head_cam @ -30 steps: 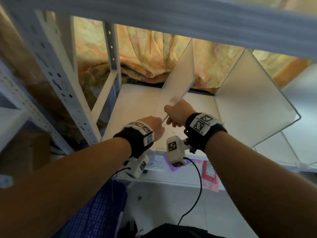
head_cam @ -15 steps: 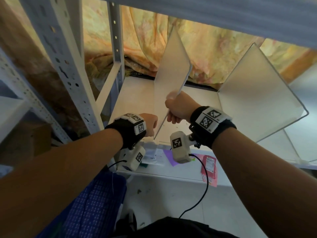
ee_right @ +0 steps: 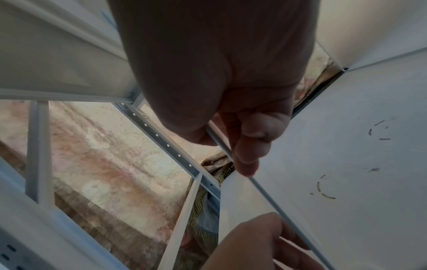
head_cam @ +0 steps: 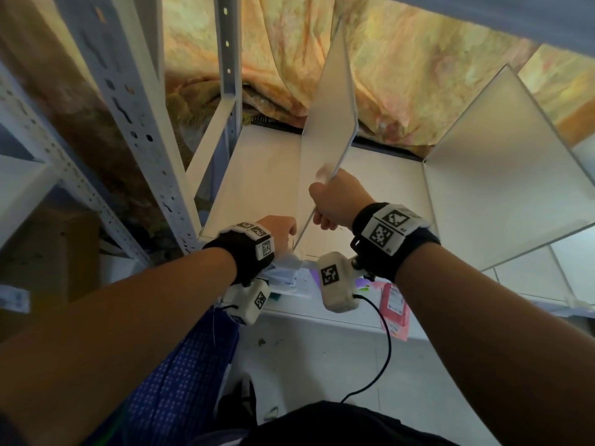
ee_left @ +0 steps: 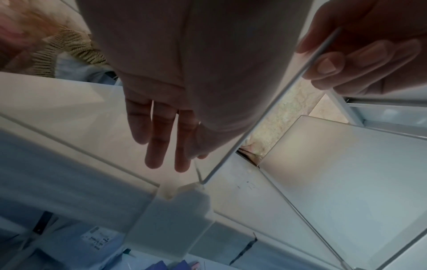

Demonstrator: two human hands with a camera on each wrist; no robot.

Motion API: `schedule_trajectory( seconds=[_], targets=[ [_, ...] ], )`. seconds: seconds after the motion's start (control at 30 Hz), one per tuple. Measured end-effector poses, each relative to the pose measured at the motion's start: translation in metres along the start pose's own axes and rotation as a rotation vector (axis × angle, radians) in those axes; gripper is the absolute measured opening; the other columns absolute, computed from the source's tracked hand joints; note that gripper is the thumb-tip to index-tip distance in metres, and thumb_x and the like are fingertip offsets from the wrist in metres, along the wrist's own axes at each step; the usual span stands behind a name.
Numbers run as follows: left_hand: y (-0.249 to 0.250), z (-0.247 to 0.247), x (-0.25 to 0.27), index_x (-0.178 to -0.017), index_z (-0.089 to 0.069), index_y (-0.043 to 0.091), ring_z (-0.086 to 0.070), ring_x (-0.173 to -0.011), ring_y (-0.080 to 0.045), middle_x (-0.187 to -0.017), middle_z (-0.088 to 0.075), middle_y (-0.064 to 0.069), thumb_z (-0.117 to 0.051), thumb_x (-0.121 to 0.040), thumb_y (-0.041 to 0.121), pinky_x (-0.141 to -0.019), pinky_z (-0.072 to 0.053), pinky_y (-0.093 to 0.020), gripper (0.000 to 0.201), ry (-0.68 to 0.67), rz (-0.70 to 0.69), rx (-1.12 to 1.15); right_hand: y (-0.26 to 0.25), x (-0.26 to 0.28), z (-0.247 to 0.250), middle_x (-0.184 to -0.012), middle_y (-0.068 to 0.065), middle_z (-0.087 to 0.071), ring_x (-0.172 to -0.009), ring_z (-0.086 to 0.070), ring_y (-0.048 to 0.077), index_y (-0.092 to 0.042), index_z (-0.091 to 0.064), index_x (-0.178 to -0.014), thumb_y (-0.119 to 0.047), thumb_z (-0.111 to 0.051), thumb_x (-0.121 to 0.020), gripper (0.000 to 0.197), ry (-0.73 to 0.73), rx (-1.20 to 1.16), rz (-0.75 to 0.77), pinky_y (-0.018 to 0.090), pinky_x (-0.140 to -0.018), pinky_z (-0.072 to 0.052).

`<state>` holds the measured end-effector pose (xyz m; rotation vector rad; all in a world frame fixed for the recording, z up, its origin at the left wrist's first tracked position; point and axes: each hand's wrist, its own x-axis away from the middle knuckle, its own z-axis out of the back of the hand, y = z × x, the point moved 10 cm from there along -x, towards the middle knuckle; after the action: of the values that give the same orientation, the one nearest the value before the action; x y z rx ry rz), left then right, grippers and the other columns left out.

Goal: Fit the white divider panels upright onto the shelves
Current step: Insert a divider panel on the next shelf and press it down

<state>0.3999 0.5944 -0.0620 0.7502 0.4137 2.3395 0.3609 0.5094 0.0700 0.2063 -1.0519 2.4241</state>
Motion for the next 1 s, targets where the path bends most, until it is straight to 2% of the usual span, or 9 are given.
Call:
schedule_trajectory(
  seconds=[0.1, 0.3, 0.4, 0.53, 0.6, 0.7, 0.83, 0.93, 1.0],
  targets=[
    [-0.001, -0.005, 0.001, -0.106, -0.048, 0.018, -0.058, -0.089, -0.025, -0.098, -0.061, -0.001, -0.071, -0.077, 0.042, -0.084, -0.048, -0.039, 0.044, -0.026, -0.012, 0.007, -0.004, 0.001, 0.0, -0.064, 0.011, -0.066, -0.026, -0.05, 0.006, -0.001, -0.052, -0.111, -0.016, -0.038, -0.09, 0.03, 0.007, 0.005, 0.011, 0.014, -0.033, -0.038],
    [0.004, -0.014, 0.001, -0.096, -0.042, 0.02, -0.057, -0.078, -0.028, -0.089, -0.058, -0.004, -0.068, -0.077, 0.036, -0.075, -0.051, -0.043, 0.037, -0.04, -0.053, -0.063, -0.006, -0.002, -0.002, -0.064, 0.01, -0.065, -0.024, -0.049, 0.005, 0.0, -0.053, -0.113, -0.018, -0.038, -0.091, 0.032, 0.012, 0.055, 0.011, 0.013, -0.031, -0.036],
    [0.005, -0.013, 0.002, -0.095, -0.041, 0.021, -0.056, -0.077, -0.026, -0.09, -0.055, -0.002, -0.067, -0.078, 0.045, -0.075, -0.051, -0.042, 0.039, -0.007, -0.068, -0.129, -0.004, -0.004, -0.002, -0.063, 0.009, -0.066, -0.027, -0.051, 0.007, 0.0, -0.053, -0.113, -0.019, -0.039, -0.091, 0.032, 0.014, 0.049, 0.004, 0.014, -0.033, -0.038],
    [0.005, -0.012, -0.001, -0.095, -0.04, 0.021, -0.053, -0.082, -0.025, -0.096, -0.052, -0.002, -0.062, -0.086, 0.039, -0.08, -0.05, -0.043, 0.03, 0.026, -0.064, -0.185, 0.002, -0.005, -0.011, -0.063, 0.008, -0.065, -0.036, -0.052, 0.013, -0.002, -0.055, -0.104, -0.023, -0.039, -0.091, 0.029, -0.016, 0.07, -0.018, 0.016, -0.034, -0.039],
    [0.005, -0.013, -0.003, -0.094, -0.038, 0.021, -0.052, -0.08, -0.024, -0.094, -0.051, -0.001, -0.063, -0.086, 0.039, -0.08, -0.05, -0.043, 0.031, 0.03, -0.063, -0.181, 0.012, -0.005, -0.024, -0.067, 0.006, -0.064, -0.047, -0.054, 0.017, -0.003, -0.056, -0.091, -0.026, -0.04, -0.092, 0.028, -0.081, 0.155, -0.045, 0.021, -0.044, -0.044],
    [0.004, -0.013, -0.004, -0.091, -0.039, 0.022, -0.051, -0.074, -0.023, -0.093, -0.058, -0.005, -0.064, -0.086, 0.036, -0.078, -0.052, -0.043, 0.029, 0.032, -0.06, -0.184, 0.026, -0.009, -0.041, -0.089, 0.012, -0.06, -0.077, -0.053, 0.024, -0.006, -0.056, -0.087, -0.025, -0.041, -0.093, 0.025, -0.138, 0.291, -0.056, 0.035, -0.074, -0.048],
    [0.006, -0.011, 0.0, -0.107, -0.051, 0.018, -0.058, -0.081, -0.024, -0.088, -0.056, 0.001, -0.069, -0.083, 0.035, -0.081, -0.054, -0.041, 0.034, 0.015, -0.053, -0.158, 0.038, -0.011, -0.062, -0.108, 0.018, -0.065, -0.088, -0.057, 0.029, -0.012, -0.053, -0.077, -0.022, -0.04, -0.093, 0.023, -0.224, 0.397, -0.047, 0.032, -0.073, -0.041],
    [0.004, -0.013, -0.002, -0.119, -0.05, 0.015, -0.059, -0.096, -0.027, -0.108, -0.057, -0.006, -0.069, -0.082, 0.039, -0.086, -0.051, -0.045, 0.048, 0.029, -0.069, -0.196, 0.042, -0.01, -0.065, -0.117, 0.02, -0.063, -0.107, -0.06, 0.034, -0.006, -0.058, -0.104, -0.01, -0.035, -0.098, 0.024, -0.219, 0.398, -0.078, 0.036, -0.081, -0.045],
    [-0.001, -0.017, -0.006, -0.117, -0.046, 0.015, -0.056, -0.098, -0.029, -0.111, -0.055, -0.008, -0.07, -0.081, 0.04, -0.086, -0.049, -0.046, 0.05, 0.033, -0.067, -0.174, 0.043, -0.011, -0.061, -0.115, 0.021, -0.06, -0.098, -0.057, 0.029, -0.009, -0.053, -0.108, -0.004, -0.029, -0.099, 0.026, -0.192, 0.427, -0.052, 0.035, -0.081, -0.044]
  ],
)
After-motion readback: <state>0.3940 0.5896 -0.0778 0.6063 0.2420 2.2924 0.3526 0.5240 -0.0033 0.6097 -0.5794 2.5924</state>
